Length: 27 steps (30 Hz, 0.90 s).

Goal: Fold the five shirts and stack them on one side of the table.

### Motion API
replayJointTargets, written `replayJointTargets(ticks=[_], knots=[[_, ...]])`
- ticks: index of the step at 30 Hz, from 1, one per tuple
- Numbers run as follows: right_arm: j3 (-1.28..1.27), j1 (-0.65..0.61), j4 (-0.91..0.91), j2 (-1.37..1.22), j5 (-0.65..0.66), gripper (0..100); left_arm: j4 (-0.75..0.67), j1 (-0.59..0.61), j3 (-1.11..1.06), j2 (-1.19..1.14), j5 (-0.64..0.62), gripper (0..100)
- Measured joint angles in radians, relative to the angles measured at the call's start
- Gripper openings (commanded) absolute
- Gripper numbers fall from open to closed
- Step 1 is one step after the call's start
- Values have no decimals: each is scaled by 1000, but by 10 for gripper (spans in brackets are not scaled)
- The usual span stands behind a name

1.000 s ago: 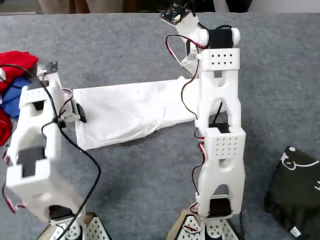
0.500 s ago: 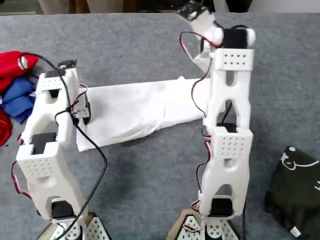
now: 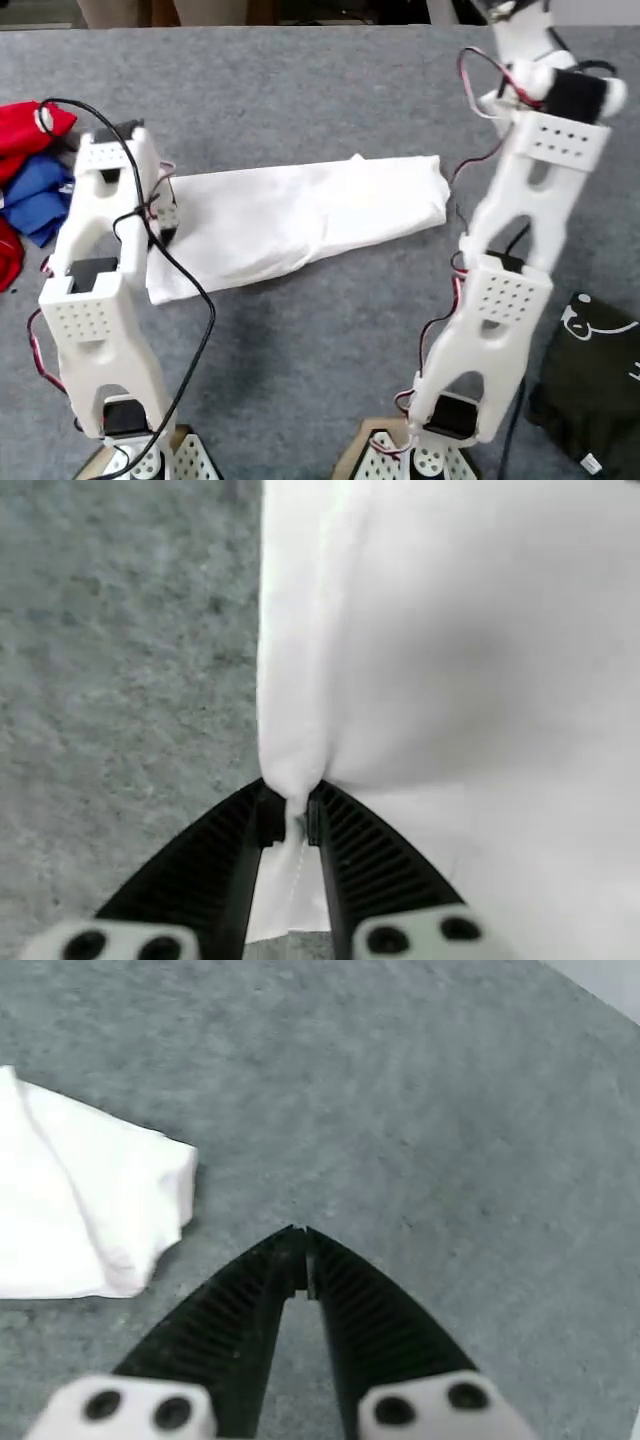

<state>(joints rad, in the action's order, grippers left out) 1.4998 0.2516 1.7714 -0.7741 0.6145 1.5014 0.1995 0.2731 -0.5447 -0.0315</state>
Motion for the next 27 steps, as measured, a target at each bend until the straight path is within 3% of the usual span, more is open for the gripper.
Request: replayJointTargets(ticks=[5, 11, 20, 27], knots=[[28, 46, 0, 2, 0, 5, 153, -8, 233, -2, -5, 19], [29, 110, 0, 2, 31, 5, 241, -127, 384, -2, -12, 19], [29, 176, 0, 2, 78, 5, 235, -385, 557, -2, -109, 19], [29, 196, 0, 2, 78, 5, 54, -572, 641, -32, -160, 19]])
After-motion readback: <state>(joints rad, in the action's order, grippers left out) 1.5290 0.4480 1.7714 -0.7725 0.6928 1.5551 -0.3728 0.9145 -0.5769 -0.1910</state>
